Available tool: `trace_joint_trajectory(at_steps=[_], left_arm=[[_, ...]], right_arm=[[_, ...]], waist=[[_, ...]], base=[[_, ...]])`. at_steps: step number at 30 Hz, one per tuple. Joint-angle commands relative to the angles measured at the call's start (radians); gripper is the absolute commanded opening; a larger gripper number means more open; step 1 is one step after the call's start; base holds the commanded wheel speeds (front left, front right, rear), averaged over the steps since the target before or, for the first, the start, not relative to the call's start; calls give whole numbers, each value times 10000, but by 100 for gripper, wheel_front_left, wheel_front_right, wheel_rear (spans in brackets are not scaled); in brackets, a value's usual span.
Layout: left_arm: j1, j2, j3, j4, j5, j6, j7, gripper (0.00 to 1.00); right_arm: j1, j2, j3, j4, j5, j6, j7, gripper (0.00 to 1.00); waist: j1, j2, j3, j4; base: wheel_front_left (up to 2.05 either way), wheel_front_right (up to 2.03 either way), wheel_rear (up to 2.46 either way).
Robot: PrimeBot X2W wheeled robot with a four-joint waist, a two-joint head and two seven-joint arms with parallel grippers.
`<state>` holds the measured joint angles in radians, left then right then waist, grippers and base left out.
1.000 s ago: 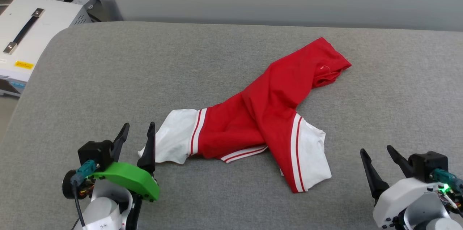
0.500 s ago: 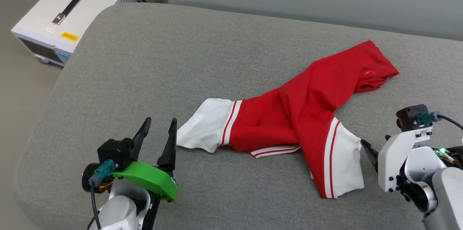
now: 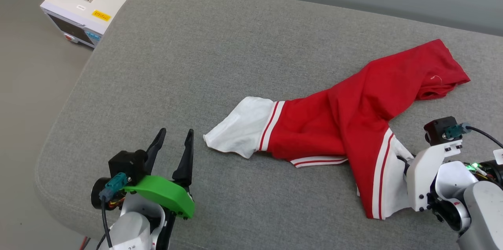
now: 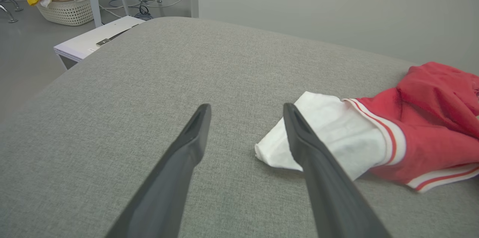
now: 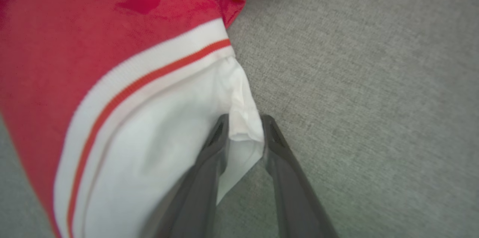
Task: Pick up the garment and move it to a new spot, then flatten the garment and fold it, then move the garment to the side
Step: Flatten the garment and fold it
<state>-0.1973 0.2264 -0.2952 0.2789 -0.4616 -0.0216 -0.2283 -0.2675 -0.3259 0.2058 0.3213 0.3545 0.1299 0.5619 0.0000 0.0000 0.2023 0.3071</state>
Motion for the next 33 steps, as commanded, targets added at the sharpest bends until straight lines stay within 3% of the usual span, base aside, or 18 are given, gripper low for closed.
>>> trace_joint_trajectory(at_steps=[1, 11, 22, 29, 33], left_arm=[[-124, 4, -11, 34, -20, 61, -63, 100], [185, 147, -99, 168, -95, 66, 24, 100], [452, 164, -300, -80, -117, 118, 120, 100], [177, 103, -480, -159, -80, 63, 181, 100], [-39, 78, -531, -143, -58, 48, 162, 100]], right_arm=[[250, 101, 210, 337, 176, 8, -10, 0], [925, -535, -91, -620, 383, 8, -1208, 0], [1831, -2184, -1129, -2541, 432, 8, -97, 0], [1567, -3698, -1612, -1723, 368, 8, 113, 0], [1033, -4043, -1518, -721, 295, 8, -234, 0]], waist=[[0, 0, -124, -116], [0, 0, -1175, -895], [0, 0, -1368, -1335], [0, 0, -792, -1100], [0, 0, -474, -905]], base=[[0, 0, 0], [0, 0, 0], [0, 0, 0], [0, 0, 0], [0, 0, 0]])
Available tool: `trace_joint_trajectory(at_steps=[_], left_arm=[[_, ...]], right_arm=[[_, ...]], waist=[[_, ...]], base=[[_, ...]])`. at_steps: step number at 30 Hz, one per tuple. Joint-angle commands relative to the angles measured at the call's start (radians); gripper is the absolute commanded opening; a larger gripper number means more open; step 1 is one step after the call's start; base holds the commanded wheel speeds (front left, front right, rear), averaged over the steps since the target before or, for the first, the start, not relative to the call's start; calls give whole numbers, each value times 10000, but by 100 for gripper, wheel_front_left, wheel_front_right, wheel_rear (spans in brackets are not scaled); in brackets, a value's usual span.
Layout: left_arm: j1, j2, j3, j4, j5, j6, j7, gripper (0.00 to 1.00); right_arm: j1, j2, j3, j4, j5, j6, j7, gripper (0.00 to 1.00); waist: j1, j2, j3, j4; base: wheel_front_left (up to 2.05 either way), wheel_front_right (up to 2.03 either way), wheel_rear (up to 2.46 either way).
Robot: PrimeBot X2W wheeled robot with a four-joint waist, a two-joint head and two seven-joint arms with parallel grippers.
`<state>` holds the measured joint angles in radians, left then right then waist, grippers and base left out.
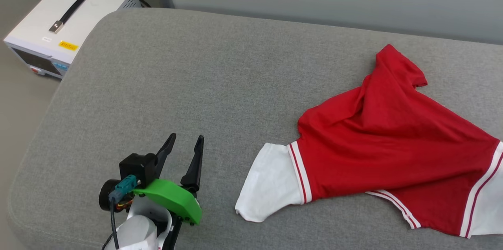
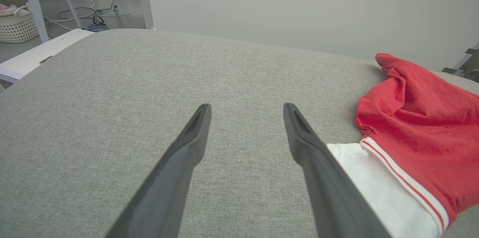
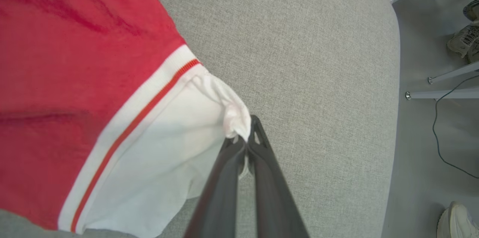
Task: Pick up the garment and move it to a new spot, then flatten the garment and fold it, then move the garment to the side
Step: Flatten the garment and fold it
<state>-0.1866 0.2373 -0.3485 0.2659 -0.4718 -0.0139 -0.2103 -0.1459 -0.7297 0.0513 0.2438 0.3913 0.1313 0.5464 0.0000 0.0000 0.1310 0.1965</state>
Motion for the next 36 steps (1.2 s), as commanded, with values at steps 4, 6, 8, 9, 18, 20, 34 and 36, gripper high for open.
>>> trace_joint_trajectory(at_steps=[4, 6, 8, 9, 18, 20, 34, 36], left_arm=[[-279, -38, -29, 45, 39, -59, -52, 100], [-336, -54, -54, 102, 39, -68, -67, 100], [-389, -83, -94, 145, 43, -75, -78, 100], [-396, -91, -107, 160, 40, -78, -84, 100], [-166, -73, -128, 253, -162, -143, -109, 100], [-72, -79, -135, 231, -232, -159, -97, 100], [966, -190, -602, -420, -770, -384, 494, 100], [1057, -159, -728, -434, -907, -417, 941, 100]], right_arm=[[-848, 67, 277, 1112, -302, -6, -604, 31], [-1108, 172, 300, 1592, -507, -6, -900, 100], [-1326, 355, 260, 1945, -609, -6, -1261, 100], [-1406, 456, 236, 2059, -622, -6, -1441, 100], [-1590, 1260, -41, 2038, -709, -6, -3459, 100], [-1444, 1519, -197, 1762, -649, -6, -3897, 100], [1568, 4581, -2130, -1660, -983, -6, -5652, 100], [1891, 4975, -2355, -2042, -1062, -6, -5633, 100]], waist=[[0, 0, 397, 290], [0, 0, 413, 308], [0, 0, 375, 289], [0, 0, 339, 264], [0, 0, -339, -282], [0, 0, -508, -411], [0, 0, -1113, -950], [0, 0, -1110, -988]], base=[[0, 0, 0], [0, 0, 0], [0, 0, 0], [0, 0, 0], [0, 0, 0], [0, 0, 0], [0, 0, 0], [0, 0, 0]])
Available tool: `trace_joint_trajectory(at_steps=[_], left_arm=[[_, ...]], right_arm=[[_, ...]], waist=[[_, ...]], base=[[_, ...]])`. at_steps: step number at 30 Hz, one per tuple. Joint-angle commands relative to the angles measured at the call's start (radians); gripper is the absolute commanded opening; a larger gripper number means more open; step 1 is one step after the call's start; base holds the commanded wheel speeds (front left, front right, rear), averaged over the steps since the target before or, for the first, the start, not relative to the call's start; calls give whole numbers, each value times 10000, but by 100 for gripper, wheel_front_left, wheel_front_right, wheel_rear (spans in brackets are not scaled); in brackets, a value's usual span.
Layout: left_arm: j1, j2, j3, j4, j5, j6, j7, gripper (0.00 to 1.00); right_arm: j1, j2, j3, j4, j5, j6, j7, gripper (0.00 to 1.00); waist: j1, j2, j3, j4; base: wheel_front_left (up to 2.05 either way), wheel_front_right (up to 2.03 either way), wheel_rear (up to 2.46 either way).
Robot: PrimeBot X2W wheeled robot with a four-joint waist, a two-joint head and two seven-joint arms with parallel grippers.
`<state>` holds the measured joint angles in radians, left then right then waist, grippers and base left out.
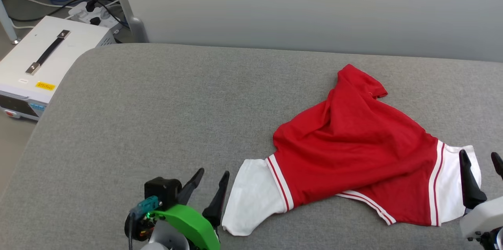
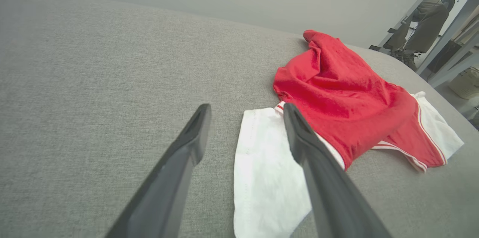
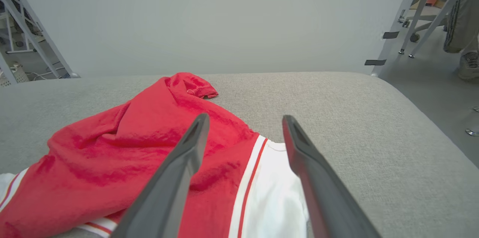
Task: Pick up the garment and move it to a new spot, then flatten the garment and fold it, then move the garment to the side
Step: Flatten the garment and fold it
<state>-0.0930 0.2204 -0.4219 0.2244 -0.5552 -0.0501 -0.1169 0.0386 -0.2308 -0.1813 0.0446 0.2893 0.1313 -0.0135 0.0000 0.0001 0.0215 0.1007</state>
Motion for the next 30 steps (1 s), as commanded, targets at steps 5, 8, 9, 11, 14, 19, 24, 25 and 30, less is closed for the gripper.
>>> trace_joint_trajectory(at_steps=[5, 8, 9, 11, 14, 19, 24, 25, 30], left_arm=[[73, 294, -294, -391, -223, 153, 1648, 100], [77, 422, -441, -771, -387, 492, 2923, 100], [83, 513, -528, -913, -401, 662, 3487, 100], [132, 680, -674, -1140, -390, 1017, 4456, 100], [194, 821, -852, -1395, -409, 1423, 5543, 100], [193, 945, -979, -1337, -153, 1942, 6138, 100], [119, 918, -988, -704, -24, 2119, 6046, 100], [96, 892, -966, -558, -28, 2143, 5993, 100], [-56, 798, -1028, 487, -5, 2079, 5837, 100]], right_arm=[[549, 458, -185, -863, -204, -6, 231, 100], [615, 539, -241, -1194, -251, -6, 419, 100], [612, 550, -235, -1289, -279, -6, 490, 100], [577, 566, -207, -1438, -303, -6, 581, 100], [506, 591, -139, -1582, -335, -6, 658, 100], [409, 641, 22, -1643, -360, -6, 685, 100], [321, 611, 119, -1600, -324, -6, 635, 100], [312, 601, 123, -1589, -316, -6, 624, 100], [292, 490, 223, -1534, -288, -6, 640, 100]], waist=[[0, -1, 143, -173], [0, -1, 284, -286], [0, -1, 343, -330], [0, -1, 478, -419], [0, -1, 681, -561], [0, -1, 996, -872], [0, -1, 1212, -1112], [0, -1, 1232, -1133], [0, -1, 1317, -1209]], base=[[0, 0, 0], [0, 0, 0], [0, 0, 0], [0, 0, 0], [0, 0, 0], [0, 0, 0], [0, 0, 0], [0, 0, 0], [0, 0, 0]])
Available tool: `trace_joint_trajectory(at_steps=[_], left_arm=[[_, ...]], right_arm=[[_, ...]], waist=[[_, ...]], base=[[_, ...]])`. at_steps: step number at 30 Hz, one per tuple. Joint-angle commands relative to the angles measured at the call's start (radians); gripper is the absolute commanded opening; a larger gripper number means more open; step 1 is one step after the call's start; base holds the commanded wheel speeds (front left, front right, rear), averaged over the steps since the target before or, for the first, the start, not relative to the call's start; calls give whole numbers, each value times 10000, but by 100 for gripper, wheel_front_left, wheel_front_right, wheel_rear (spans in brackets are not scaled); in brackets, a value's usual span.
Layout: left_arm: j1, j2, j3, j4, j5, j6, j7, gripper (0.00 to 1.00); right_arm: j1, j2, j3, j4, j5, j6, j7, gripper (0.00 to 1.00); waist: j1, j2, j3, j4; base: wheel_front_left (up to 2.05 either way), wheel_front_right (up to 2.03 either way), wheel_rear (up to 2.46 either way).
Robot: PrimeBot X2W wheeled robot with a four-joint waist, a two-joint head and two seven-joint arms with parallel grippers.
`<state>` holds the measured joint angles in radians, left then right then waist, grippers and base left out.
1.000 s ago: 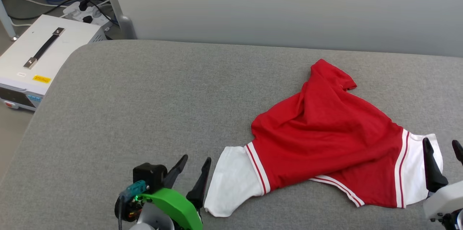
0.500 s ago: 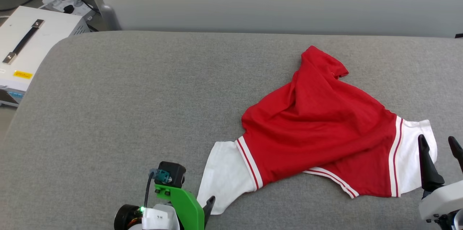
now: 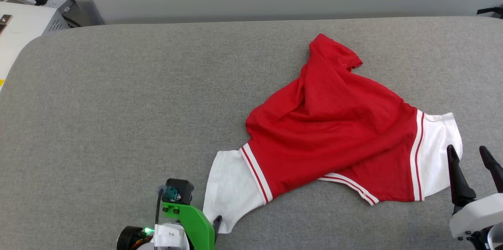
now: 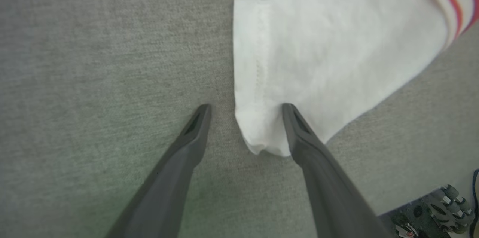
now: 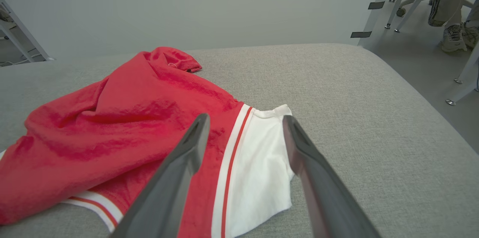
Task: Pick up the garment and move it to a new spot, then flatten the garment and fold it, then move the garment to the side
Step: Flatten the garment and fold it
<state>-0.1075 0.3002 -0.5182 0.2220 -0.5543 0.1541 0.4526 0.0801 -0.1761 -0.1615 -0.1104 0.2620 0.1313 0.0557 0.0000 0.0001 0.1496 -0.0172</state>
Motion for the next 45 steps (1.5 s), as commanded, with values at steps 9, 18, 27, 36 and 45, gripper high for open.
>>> trace_joint_trajectory(at_steps=[9, 18, 27, 36, 45], left_arm=[[-276, -251, 517, 880, -405, -337, -1339, 0], [-452, 73, 1853, -288, -608, -502, -3906, 0], [199, 598, 2327, -1485, -750, -17, -3686, 0], [785, 957, 2143, -2944, -1038, 326, -2339, 0], [707, 1066, 2015, -3803, -1098, 480, -1798, 0]], right_arm=[[47, -344, 218, 294, 5, -6, 226, 100], [372, -516, 275, 626, 18, -6, 1064, 100], [541, -637, -136, 678, -189, -6, 2526, 100], [-199, -926, -557, 911, -307, -6, 5010, 100], [-933, -1331, -130, 1837, -358, -6, 5857, 100]], waist=[[0, -1, -280, 196], [0, -1, -768, 460], [0, -1, -601, 713], [0, -1, -131, 1009], [0, -1, 285, 1360]], base=[[0, 0, 0], [0, 0, 0], [0, 0, 0], [0, 0, 0], [0, 0, 0]])
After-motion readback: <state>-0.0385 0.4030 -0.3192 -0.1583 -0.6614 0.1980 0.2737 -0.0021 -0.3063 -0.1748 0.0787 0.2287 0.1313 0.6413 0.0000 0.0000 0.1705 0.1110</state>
